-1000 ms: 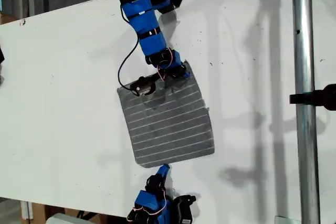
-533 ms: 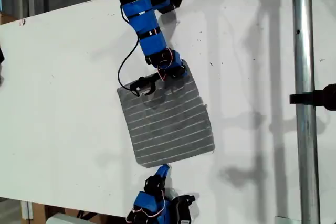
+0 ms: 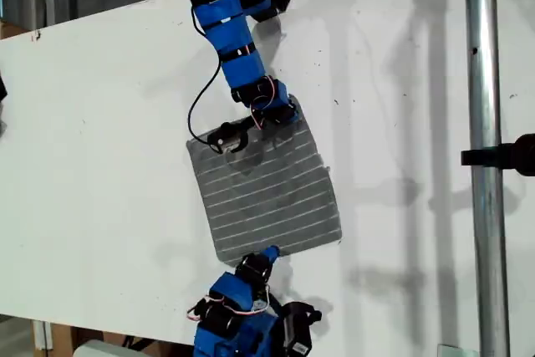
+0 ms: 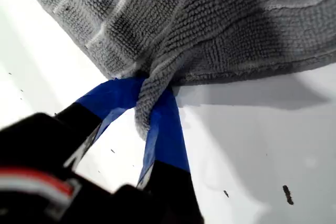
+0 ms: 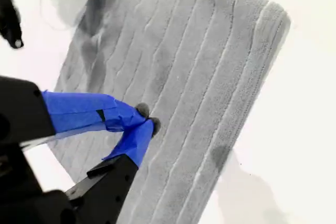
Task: Grasp corners of a towel and fold twice.
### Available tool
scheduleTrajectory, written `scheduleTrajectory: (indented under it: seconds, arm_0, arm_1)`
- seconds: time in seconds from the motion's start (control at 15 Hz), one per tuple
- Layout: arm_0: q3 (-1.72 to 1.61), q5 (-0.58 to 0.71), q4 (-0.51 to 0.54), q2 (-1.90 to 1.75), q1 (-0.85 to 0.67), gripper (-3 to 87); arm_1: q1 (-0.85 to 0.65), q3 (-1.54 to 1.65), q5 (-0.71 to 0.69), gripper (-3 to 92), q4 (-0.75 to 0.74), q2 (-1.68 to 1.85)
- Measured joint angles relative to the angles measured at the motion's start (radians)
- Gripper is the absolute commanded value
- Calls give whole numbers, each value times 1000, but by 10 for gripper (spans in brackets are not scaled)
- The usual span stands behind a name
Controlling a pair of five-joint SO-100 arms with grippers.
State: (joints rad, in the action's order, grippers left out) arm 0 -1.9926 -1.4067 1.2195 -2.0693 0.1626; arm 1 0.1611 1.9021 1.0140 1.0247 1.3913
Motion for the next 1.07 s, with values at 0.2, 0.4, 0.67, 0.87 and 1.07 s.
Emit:
scheduleTrajectory:
  seconds: [0.2,0.4,0.67,0.87,1.07]
  arm_0:
    - [387,80,71,374,118,318]
    - [460,186,83,387,169,359]
    - [480,222,118,420,183,340]
    - [480,161,112,543,186,345]
    - [480,49,97,673,204,336]
  arm_1:
    - [0,0,0,-1,-2,0]
    - [0,0,-5,-1,-9,0]
    - [0,0,-6,-1,-12,0]
    - [0,0,-6,-1,-12,0]
    - [0,0,-6,-1,-12,0]
